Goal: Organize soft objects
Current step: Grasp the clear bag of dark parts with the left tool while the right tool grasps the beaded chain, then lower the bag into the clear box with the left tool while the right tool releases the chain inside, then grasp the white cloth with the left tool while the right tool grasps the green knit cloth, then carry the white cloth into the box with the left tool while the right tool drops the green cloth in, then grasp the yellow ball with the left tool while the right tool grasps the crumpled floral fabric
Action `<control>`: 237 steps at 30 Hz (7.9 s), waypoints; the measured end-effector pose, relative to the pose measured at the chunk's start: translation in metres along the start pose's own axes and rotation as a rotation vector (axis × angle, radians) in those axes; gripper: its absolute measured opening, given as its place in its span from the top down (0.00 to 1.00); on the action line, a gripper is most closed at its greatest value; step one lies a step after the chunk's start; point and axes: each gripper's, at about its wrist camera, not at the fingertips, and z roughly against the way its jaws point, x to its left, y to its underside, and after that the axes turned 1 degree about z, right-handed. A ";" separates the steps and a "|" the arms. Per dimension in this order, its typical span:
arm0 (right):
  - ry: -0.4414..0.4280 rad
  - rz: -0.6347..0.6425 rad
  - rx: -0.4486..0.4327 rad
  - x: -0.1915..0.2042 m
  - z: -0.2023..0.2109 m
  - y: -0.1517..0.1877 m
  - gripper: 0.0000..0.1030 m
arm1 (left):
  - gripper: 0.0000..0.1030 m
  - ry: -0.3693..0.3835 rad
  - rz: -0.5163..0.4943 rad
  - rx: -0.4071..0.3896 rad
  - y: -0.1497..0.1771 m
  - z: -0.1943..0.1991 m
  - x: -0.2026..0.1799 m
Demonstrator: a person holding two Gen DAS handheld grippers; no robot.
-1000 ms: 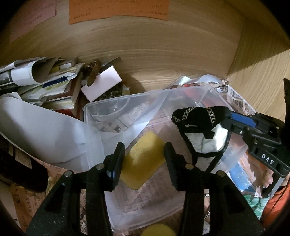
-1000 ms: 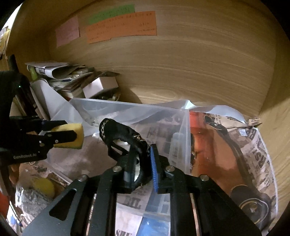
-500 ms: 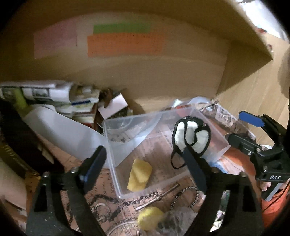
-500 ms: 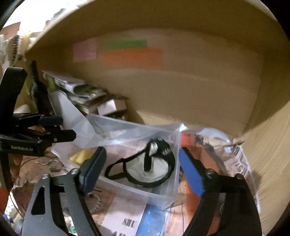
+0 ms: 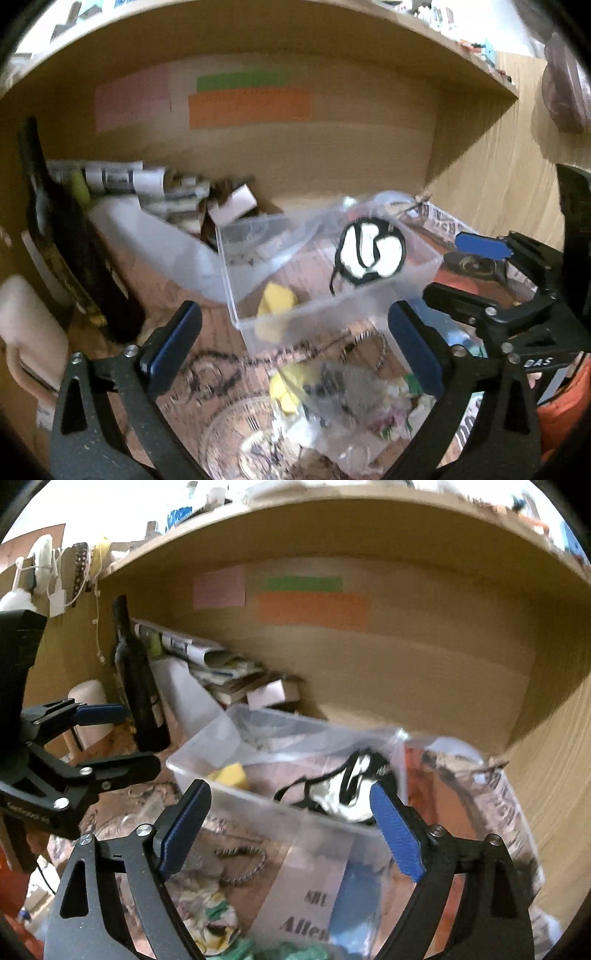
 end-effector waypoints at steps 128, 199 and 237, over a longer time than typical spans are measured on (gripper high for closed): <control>0.059 -0.095 0.212 -0.019 0.005 0.082 0.14 | 0.07 -0.059 0.152 0.171 0.070 -0.022 0.004; 0.012 -0.085 0.133 -0.046 -0.105 -0.014 0.82 | 0.76 0.036 0.065 0.165 -0.061 -0.139 -0.006; 0.008 -0.031 0.019 -0.017 -0.002 0.008 0.04 | 0.03 -0.074 0.080 0.012 -0.007 -0.020 0.010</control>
